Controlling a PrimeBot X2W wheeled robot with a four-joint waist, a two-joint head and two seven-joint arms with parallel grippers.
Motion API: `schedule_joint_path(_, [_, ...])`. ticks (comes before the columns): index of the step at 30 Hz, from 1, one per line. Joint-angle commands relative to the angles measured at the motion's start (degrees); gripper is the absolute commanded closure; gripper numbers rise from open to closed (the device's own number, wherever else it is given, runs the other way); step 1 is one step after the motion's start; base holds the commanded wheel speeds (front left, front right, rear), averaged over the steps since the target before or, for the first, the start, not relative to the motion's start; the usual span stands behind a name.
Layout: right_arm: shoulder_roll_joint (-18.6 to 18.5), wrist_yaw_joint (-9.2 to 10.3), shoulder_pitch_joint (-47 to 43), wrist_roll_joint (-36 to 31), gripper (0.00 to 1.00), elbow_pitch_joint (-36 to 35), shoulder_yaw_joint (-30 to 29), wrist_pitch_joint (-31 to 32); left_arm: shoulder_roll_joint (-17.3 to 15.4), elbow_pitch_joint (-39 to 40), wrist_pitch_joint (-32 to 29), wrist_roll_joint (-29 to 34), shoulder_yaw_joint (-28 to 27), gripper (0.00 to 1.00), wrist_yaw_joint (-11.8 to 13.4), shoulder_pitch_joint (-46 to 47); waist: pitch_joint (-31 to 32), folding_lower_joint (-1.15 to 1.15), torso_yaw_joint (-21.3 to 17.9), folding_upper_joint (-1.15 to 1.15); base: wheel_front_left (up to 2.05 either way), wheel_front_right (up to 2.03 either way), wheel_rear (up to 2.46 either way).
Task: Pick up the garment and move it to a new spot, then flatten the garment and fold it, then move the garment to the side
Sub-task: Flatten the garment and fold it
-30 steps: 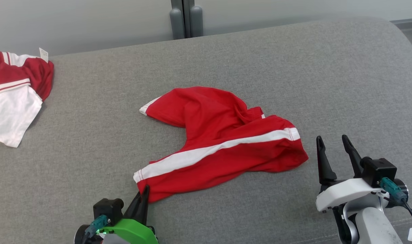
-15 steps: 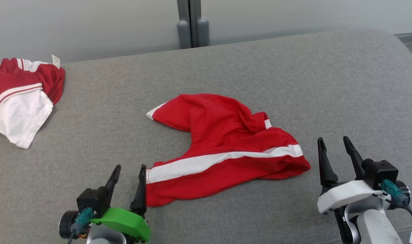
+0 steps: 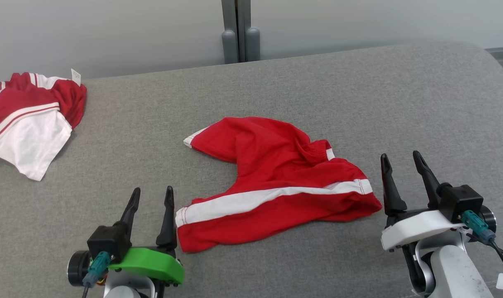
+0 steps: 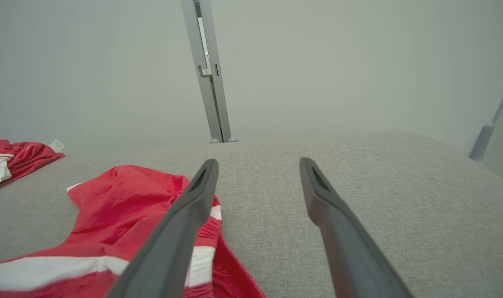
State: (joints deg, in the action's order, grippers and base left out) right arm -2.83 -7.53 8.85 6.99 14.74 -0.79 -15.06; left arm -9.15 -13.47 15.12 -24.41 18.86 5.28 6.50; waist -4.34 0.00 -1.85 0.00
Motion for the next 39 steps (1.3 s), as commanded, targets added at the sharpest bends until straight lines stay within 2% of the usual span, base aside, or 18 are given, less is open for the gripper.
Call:
schedule_joint_path(1, [-0.10, 0.08, 0.62, 0.43, 0.00, -0.10, 0.49, -0.17, 0.25, -0.38, 0.05, 0.64, -0.78, 0.00, -0.24, -1.12, 0.03, 0.00, 0.07, 0.00, 0.00, 0.00, 0.00])
schedule_joint_path(18, [-0.11, 0.08, 0.92, 0.81, 0.00, 1.05, 0.99, -0.17, 3.04, -1.21, 0.05, 4.67, -6.43, 0.00, -2.74, -2.70, 0.24, 0.00, 0.92, 0.00, 0.00, 0.00, 0.00])
schedule_joint_path(22, [-0.10, 0.08, 0.75, -0.99, 0.00, 2.13, 1.54, -0.06, 3.56, -1.26, 0.05, 5.41, -7.06, 0.00, -3.17, -2.77, 0.12, 0.00, 0.90, 0.00, 0.00, 0.00, 0.00])
schedule_joint_path(26, [-0.11, 0.08, 0.08, -1.05, 0.00, 2.42, 2.08, 6.01, 3.94, -1.16, 0.05, 6.05, -7.54, 0.00, -3.57, -2.89, -0.20, 0.00, 0.90, 0.00, 0.00, 0.00, 0.00])
schedule_joint_path(30, [-0.27, 0.08, -0.78, -0.60, 0.00, -1.10, 2.67, 13.37, 4.36, -1.11, 0.05, 6.45, -7.99, 0.00, -3.86, -2.82, -0.78, 0.00, 1.01, 0.00, 0.00, 0.00, 0.00])
schedule_joint_path(39, [-3.68, 0.08, -3.61, 3.37, 0.00, -8.38, 6.81, 25.28, 5.29, -1.53, 0.05, 7.38, -8.72, 0.00, -4.78, -1.78, -1.95, 0.00, 2.00, 0.00, 0.00, 0.00, 0.00])
